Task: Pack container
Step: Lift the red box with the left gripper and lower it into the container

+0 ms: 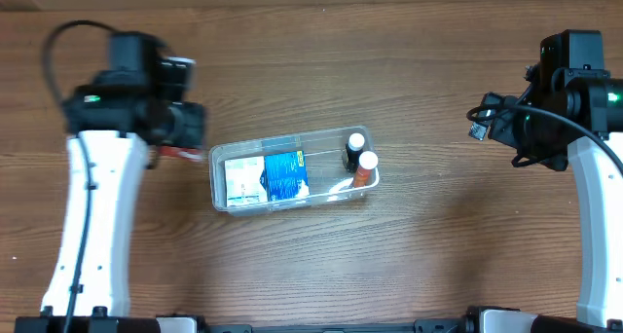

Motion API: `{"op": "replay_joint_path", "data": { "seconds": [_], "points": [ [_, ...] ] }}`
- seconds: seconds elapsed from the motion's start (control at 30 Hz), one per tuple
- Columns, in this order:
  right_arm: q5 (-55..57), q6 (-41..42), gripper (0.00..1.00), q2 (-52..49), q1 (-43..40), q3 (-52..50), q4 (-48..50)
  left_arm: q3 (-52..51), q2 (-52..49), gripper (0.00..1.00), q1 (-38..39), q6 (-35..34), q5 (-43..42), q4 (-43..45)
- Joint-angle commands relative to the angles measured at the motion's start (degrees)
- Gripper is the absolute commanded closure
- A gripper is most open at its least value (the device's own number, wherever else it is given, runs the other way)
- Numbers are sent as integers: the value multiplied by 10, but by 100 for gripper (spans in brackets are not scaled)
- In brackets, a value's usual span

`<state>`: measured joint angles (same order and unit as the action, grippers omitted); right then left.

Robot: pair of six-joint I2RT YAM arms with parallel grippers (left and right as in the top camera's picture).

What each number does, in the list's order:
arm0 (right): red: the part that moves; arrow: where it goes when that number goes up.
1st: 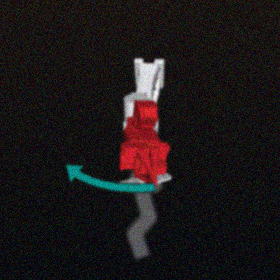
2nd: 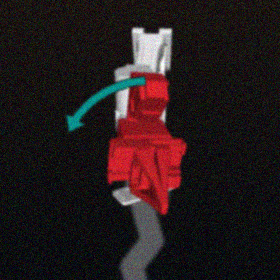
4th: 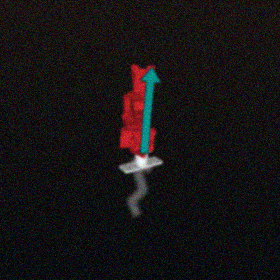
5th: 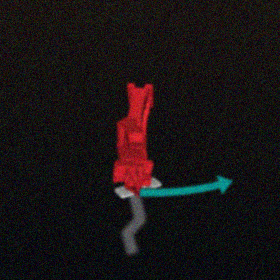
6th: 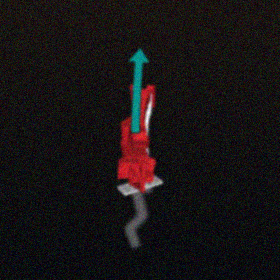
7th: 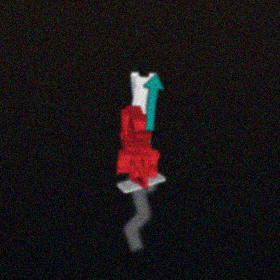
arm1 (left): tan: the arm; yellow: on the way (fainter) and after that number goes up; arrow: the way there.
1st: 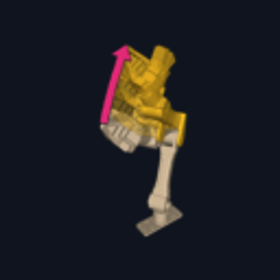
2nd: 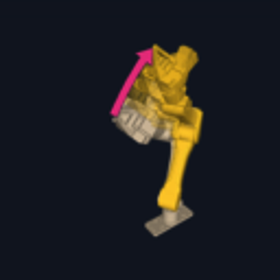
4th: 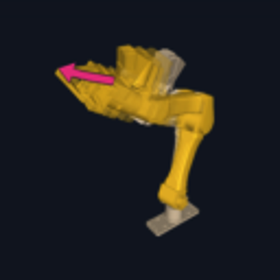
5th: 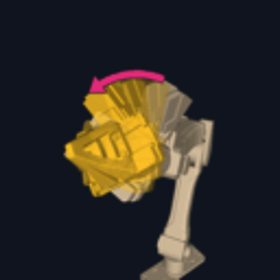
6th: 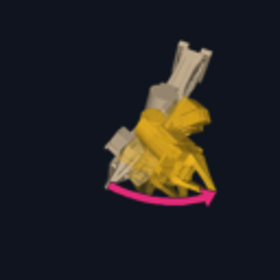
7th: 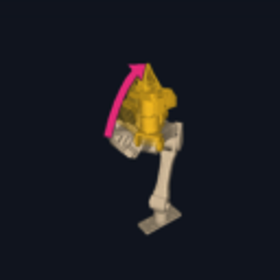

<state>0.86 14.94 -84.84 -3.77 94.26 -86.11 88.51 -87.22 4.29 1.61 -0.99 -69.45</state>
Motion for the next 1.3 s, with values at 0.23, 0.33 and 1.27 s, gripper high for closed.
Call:
{"op": "replay_joint_path", "data": {
  "seconds": [0.23,0.33,1.27],
  "points": [
    [5,-2,0,-1,-2,1,1,-2,8,56,188,-262,-32,30],
    [5,-2,0,-1,-2,1,0,-2,-6,55,226,-319,-33,57],
    [5,-2,0,-1,-2,1,-2,-2,-222,45,307,-410,-52,131]
  ]
}}
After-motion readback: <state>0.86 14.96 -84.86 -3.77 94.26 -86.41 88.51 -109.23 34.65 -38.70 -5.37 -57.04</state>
